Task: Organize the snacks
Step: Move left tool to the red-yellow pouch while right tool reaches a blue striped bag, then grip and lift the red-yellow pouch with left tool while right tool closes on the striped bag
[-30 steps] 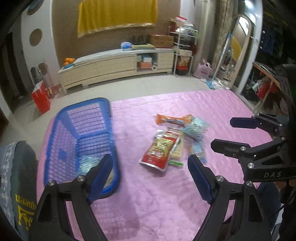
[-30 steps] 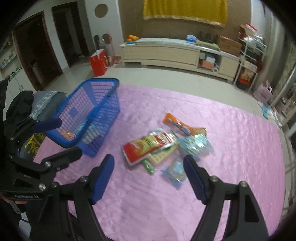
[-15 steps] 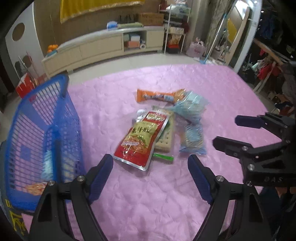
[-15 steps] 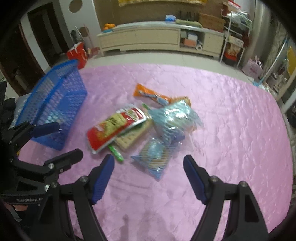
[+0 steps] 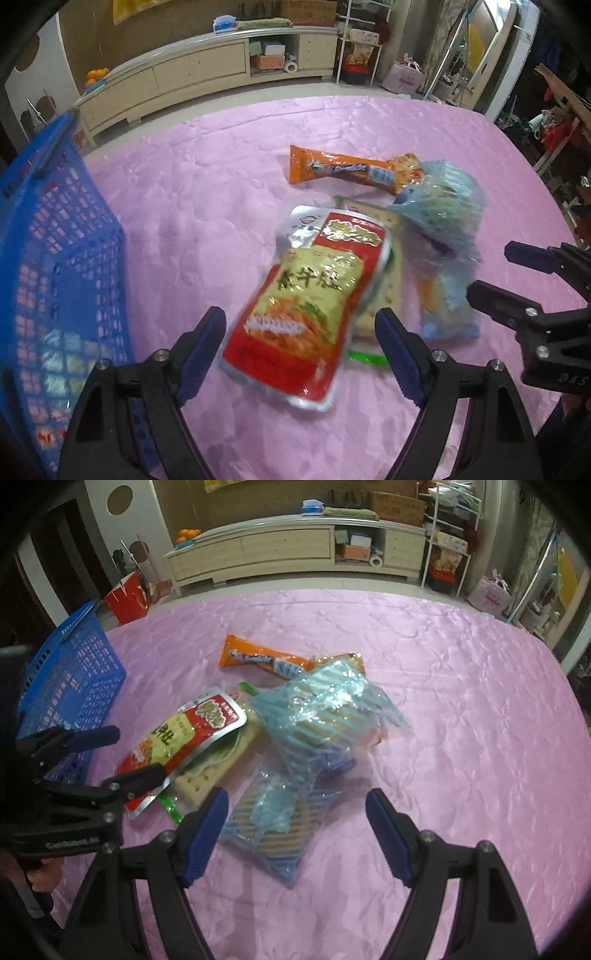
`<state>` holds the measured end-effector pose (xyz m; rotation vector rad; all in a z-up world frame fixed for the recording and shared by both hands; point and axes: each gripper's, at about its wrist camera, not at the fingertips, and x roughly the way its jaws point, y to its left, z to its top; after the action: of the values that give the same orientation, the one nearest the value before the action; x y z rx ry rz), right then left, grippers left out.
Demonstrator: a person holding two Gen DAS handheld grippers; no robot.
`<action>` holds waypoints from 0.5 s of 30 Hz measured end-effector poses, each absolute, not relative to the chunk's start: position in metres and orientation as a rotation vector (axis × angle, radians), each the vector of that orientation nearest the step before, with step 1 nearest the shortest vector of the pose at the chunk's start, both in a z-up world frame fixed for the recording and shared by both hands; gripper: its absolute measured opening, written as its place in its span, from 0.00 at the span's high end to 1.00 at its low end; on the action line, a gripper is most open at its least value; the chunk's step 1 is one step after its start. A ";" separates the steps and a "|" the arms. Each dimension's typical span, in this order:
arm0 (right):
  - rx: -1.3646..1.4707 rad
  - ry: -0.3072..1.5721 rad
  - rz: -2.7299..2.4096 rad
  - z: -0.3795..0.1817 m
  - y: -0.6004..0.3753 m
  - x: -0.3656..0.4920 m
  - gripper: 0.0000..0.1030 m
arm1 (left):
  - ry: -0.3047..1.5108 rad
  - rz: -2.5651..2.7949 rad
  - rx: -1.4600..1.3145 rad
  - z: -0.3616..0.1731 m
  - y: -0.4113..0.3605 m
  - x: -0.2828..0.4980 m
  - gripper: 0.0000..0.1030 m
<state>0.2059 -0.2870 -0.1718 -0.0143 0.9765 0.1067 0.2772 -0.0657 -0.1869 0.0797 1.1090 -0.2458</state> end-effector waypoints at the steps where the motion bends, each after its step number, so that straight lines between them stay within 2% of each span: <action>1: -0.016 0.974 0.112 -0.172 -0.288 0.206 0.22 | 1.121 -0.254 0.090 -0.192 -0.066 0.280 0.21; 4: -0.004 0.979 0.128 -0.175 -0.290 0.211 0.22 | 1.127 -0.262 0.142 -0.204 -0.071 0.285 0.21; 10: 0.047 0.992 0.155 -0.178 -0.299 0.208 0.22 | 1.154 -0.311 0.005 -0.211 -0.061 0.299 0.21; 12: 0.067 1.000 0.156 -0.179 -0.303 0.207 0.22 | 1.151 -0.314 -0.018 -0.211 -0.060 0.300 0.27; 14: 0.091 1.008 0.150 -0.180 -0.309 0.207 0.22 | 1.159 -0.353 -0.043 -0.209 -0.061 0.299 0.49; 15: 0.106 1.011 0.147 -0.180 -0.311 0.207 0.22 | 1.170 -0.366 -0.050 -0.208 -0.062 0.299 0.54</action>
<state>0.2070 -0.3109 -0.1800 0.1056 1.0114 0.1469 0.2988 -0.0620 -0.2083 -0.0501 1.1696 -0.3660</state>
